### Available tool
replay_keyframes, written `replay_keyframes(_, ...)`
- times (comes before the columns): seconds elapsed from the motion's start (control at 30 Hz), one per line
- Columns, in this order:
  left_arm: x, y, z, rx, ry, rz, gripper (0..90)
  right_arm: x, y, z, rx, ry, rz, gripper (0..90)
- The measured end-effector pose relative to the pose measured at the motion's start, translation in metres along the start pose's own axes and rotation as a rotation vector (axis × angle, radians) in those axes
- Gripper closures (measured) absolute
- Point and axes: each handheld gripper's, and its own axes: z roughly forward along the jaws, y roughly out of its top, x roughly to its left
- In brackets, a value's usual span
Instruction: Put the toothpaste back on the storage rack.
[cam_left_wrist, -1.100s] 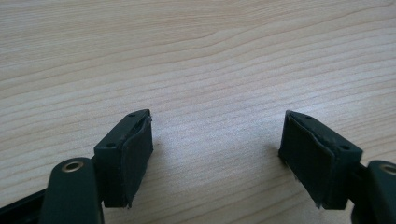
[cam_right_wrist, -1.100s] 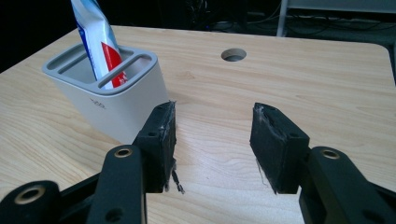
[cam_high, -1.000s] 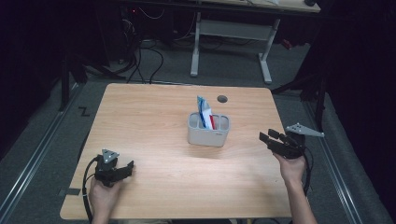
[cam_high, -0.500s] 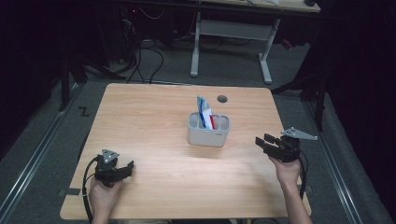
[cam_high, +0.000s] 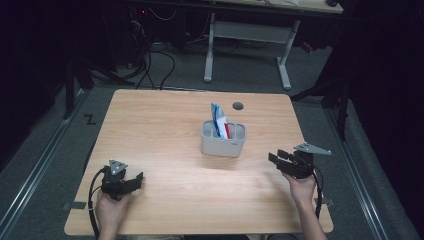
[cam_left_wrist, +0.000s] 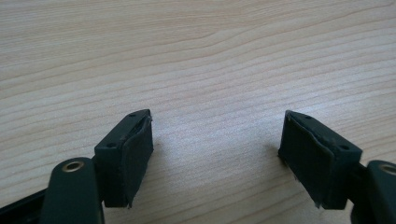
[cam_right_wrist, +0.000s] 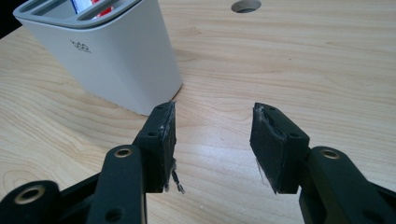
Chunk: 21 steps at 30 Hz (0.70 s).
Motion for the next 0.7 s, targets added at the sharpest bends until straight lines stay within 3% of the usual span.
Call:
replay_keyframes(0.23,0.0,0.0,0.0,0.0,0.0,0.0,26.0,0.001,-0.008,0.006,0.024,0.007,0.016,50.5)
replay_keyframes(0.7,0.0,0.0,0.0,-0.002,-0.001,-0.003,26.1,0.009,-0.017,0.024,0.06,-0.035,-0.03,49.6)
